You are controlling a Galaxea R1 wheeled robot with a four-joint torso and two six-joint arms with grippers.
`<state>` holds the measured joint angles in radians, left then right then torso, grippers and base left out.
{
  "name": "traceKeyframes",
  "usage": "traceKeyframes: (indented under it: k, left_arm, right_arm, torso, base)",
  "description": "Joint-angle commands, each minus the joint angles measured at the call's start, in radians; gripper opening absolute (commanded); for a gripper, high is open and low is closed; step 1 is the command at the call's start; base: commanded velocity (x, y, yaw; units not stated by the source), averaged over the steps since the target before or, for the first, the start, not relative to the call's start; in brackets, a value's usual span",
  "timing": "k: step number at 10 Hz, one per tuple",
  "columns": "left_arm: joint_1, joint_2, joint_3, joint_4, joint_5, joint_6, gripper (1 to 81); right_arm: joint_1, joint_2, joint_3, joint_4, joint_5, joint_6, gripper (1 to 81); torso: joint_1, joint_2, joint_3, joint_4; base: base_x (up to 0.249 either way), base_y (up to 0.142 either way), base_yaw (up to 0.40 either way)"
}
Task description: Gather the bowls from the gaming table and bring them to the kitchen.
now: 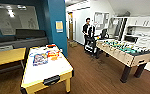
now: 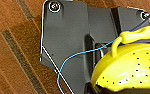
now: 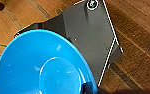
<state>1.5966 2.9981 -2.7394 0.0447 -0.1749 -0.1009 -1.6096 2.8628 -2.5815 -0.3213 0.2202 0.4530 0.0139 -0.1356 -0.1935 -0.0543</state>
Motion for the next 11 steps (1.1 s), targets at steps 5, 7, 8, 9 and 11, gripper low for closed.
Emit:
traceKeyframes:
  k: [5, 7, 8, 9, 11]
  left_arm:
    - [-0.025, 0.01, -0.003, 0.006, 0.058, 0.007, 1.0]
    - [-0.025, 0.012, -0.003, 0.006, 0.058, 0.007, 1.0]
    - [-0.025, 0.012, -0.003, 0.006, 0.058, 0.007, 1.0]
    - [-0.025, 0.012, -0.003, 0.006, 0.058, 0.007, 1.0]
    - [-0.025, 0.012, -0.003, 0.006, 0.057, 0.007, 1.0]
  right_arm:
    - [0.035, 0.002, -0.008, -0.015, -0.042, -0.007, 1.0]
    - [0.033, 0.005, -0.008, -0.013, -0.044, -0.007, 1.0]
    - [0.032, 0.005, -0.012, -0.015, -0.044, -0.007, 1.0]
    - [0.032, 0.006, -0.017, -0.015, -0.044, -0.007, 1.0]
    - [0.032, 0.016, -0.029, -0.015, -0.044, -0.007, 1.0]
  torso:
    - [0.0, 0.0, 0.0, 0.0]
    - [0.0, 0.0, 0.0, 0.0]
    - [0.0, 0.0, 0.0, 0.0]
    - [0.0, 0.0, 0.0, 0.0]
    - [0.0, 0.0, 0.0, 0.0]
  base:
    - [0.0, 0.0, -0.391]
    - [0.0, 0.0, -0.391]
    - [0.0, 0.0, -0.391]
    - [0.0, 0.0, -0.391]
    - [0.0, 0.0, -0.391]
